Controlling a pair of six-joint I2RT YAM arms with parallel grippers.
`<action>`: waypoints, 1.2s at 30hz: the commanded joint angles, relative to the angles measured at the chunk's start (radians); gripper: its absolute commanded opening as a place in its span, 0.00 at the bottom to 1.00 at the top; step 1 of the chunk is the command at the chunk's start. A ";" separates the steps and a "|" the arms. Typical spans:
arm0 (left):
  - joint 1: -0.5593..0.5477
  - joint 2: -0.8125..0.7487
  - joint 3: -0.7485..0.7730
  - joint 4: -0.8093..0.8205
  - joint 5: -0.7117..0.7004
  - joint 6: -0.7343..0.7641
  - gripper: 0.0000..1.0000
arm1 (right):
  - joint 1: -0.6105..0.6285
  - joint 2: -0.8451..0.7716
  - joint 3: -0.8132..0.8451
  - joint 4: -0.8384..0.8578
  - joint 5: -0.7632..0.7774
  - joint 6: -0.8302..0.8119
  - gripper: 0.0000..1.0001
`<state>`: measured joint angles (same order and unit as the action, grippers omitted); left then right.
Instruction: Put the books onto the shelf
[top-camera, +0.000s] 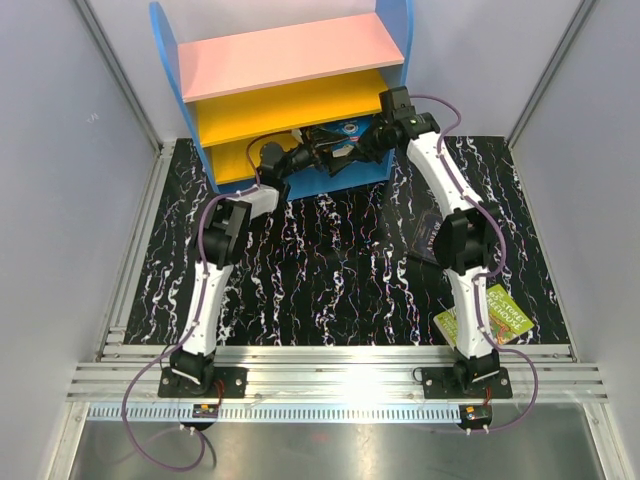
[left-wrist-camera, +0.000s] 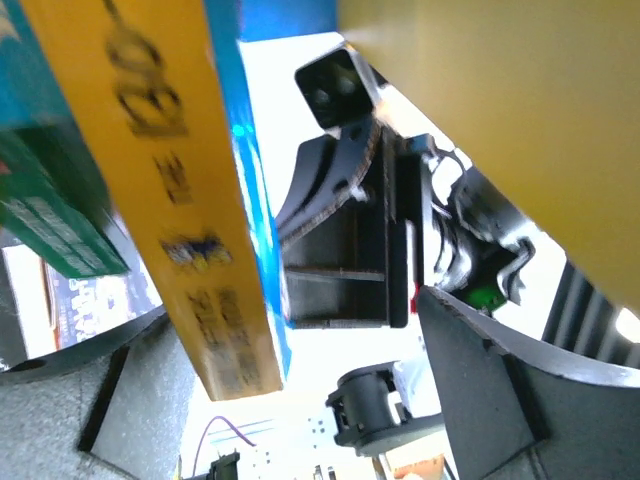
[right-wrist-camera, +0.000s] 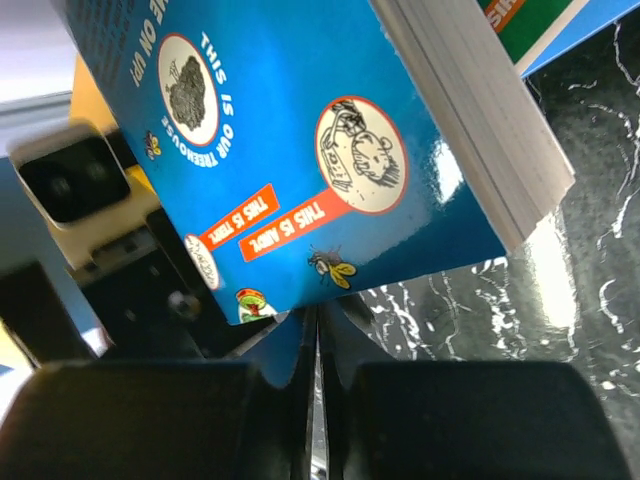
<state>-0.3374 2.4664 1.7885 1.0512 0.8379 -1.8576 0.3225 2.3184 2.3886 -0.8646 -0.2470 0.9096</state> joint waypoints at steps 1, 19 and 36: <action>-0.006 -0.121 -0.117 0.331 0.139 -0.144 0.99 | -0.092 0.117 0.095 0.357 0.121 -0.071 0.08; -0.074 -0.382 -0.359 -0.070 0.234 0.206 0.99 | -0.119 0.203 0.126 0.400 0.152 -0.026 0.08; -0.037 -0.793 -0.498 -1.574 -0.551 1.170 0.90 | -0.146 0.124 -0.026 0.418 0.152 -0.040 0.07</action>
<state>-0.4049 1.7210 1.3365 -0.3214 0.5190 -0.7982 0.3004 2.3817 2.4275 -0.7349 -0.1261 0.9737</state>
